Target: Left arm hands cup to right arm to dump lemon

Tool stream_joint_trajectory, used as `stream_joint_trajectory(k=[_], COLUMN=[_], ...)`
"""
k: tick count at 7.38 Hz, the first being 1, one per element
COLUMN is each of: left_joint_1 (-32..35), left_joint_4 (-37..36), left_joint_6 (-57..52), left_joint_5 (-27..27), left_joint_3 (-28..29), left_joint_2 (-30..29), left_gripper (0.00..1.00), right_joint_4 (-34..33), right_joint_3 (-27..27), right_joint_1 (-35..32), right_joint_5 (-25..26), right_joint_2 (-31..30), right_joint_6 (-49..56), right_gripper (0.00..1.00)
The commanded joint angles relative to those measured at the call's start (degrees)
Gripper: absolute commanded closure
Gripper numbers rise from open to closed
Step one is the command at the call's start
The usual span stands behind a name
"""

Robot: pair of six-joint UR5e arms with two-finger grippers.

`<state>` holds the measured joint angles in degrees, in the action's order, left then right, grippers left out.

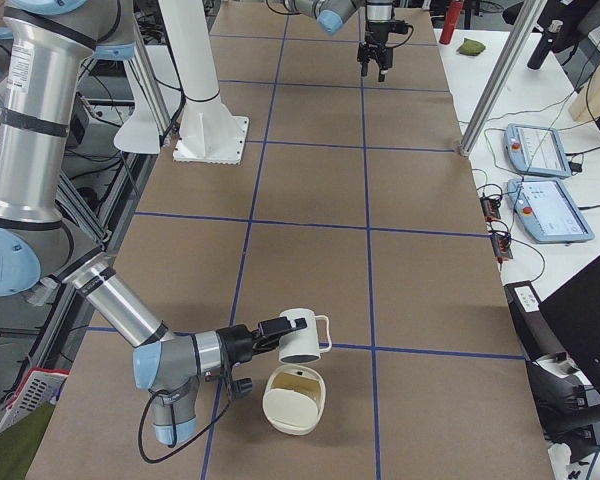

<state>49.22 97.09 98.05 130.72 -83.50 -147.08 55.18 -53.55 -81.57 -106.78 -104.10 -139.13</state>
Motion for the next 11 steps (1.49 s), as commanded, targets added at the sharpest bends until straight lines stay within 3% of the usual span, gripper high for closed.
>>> stream_joint_trajectory(k=[1,7,11], left_joint_1=[0.0,0.0,0.0], left_joint_4=[0.0,-0.1,-0.3], left_joint_6=[-0.6,-2.6,-3.8], left_joint_5=[-0.6,-1.1,-3.3], left_joint_3=[0.4,0.5,0.9], left_joint_2=[-0.7,-2.2,-3.7], left_gripper=[0.0,0.0,0.0], right_joint_4=[0.0,2.8,2.9], right_joint_3=[0.0,-0.1,0.0], right_joint_1=[-0.9,-3.9,-4.4], right_joint_5=[0.5,3.3,3.8], right_joint_2=[0.0,0.8,0.6], right_joint_6=[-6.2,-26.9,-34.9], right_gripper=[0.54,0.54,0.54])
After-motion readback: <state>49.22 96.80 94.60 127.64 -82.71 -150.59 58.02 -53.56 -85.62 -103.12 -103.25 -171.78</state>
